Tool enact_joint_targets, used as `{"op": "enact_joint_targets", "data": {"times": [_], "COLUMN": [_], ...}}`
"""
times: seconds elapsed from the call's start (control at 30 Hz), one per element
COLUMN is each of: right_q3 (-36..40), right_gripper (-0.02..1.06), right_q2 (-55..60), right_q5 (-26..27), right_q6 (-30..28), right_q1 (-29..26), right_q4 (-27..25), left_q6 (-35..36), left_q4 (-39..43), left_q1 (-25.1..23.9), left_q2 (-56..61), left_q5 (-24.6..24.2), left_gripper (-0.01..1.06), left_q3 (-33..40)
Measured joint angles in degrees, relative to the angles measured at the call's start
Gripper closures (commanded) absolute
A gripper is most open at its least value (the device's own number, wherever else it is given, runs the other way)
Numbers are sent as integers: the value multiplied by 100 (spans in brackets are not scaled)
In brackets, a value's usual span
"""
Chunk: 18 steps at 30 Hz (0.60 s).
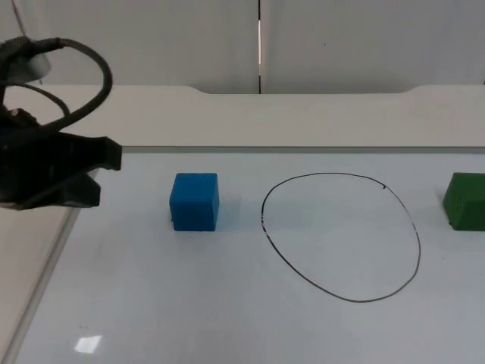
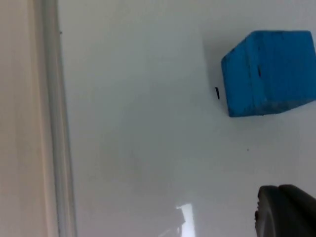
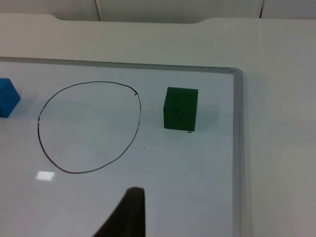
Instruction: Push the two cubes into the marked area.
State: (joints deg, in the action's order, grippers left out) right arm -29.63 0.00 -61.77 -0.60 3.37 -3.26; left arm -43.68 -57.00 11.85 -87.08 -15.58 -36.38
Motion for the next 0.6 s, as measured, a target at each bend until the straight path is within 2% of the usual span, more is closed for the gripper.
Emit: {"op": "enact_joint_targets", "data": {"times": [0.33,0.6], "right_q3": [0,0], "right_gripper": [-1,-1], "right_q2": [4,4], "right_q5": [0,0], "right_q6": [0,0], "right_q1": [0,0], "right_q4": [0,0], "left_q6": [0,0], "left_q4": [0,0], "left_q1": [114,114], "left_q2": [-1435,-2184], "left_q5": [37,15], "left_gripper": [105,105], "left_q3": [-1242,-1801]}}
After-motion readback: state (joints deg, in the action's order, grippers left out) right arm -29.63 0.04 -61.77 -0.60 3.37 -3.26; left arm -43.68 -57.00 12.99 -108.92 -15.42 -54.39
